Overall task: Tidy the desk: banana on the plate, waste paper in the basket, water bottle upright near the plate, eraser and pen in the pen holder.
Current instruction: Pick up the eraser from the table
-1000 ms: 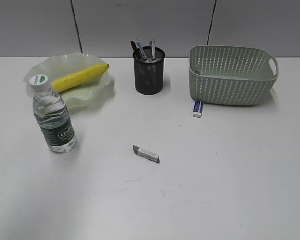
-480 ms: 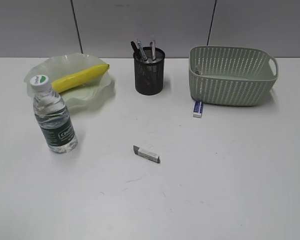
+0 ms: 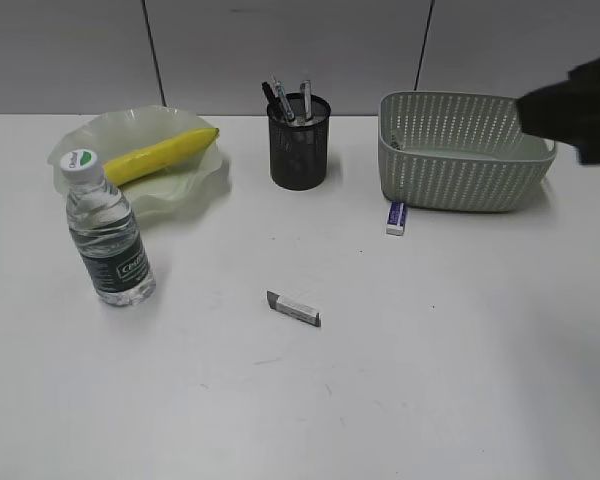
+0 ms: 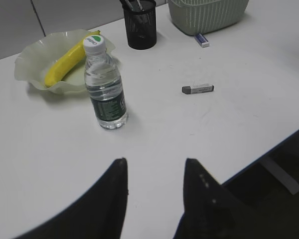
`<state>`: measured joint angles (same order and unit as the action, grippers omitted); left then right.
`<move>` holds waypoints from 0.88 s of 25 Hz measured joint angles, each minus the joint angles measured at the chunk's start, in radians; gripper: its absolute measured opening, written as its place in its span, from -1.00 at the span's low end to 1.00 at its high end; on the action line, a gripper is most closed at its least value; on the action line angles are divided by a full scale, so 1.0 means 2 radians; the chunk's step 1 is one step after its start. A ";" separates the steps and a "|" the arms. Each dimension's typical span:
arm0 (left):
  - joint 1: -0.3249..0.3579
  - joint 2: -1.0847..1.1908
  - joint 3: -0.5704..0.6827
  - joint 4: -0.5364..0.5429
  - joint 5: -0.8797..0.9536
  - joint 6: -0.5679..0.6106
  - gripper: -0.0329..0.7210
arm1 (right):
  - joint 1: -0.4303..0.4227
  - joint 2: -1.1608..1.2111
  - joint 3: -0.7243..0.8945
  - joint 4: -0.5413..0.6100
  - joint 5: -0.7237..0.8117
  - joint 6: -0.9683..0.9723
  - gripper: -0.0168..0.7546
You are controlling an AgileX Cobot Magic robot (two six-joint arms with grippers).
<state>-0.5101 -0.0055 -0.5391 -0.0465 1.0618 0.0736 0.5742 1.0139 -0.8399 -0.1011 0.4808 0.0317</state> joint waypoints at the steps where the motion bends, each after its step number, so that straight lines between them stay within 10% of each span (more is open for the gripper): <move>1: 0.000 0.000 0.000 0.000 0.000 0.000 -0.16 | 0.000 0.032 -0.028 0.001 0.012 0.011 0.03; 13: 0.000 0.000 0.000 0.000 0.000 0.000 -0.16 | 0.000 0.458 -0.392 0.006 0.298 0.236 0.12; 22: 0.000 0.000 0.000 0.000 0.000 0.000 -0.16 | -0.006 0.593 -0.445 0.003 0.304 0.312 0.56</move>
<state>-0.5101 -0.0062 -0.5391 -0.0457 1.0618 0.0734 0.5613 2.1996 -1.7290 -0.0955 1.0896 0.6559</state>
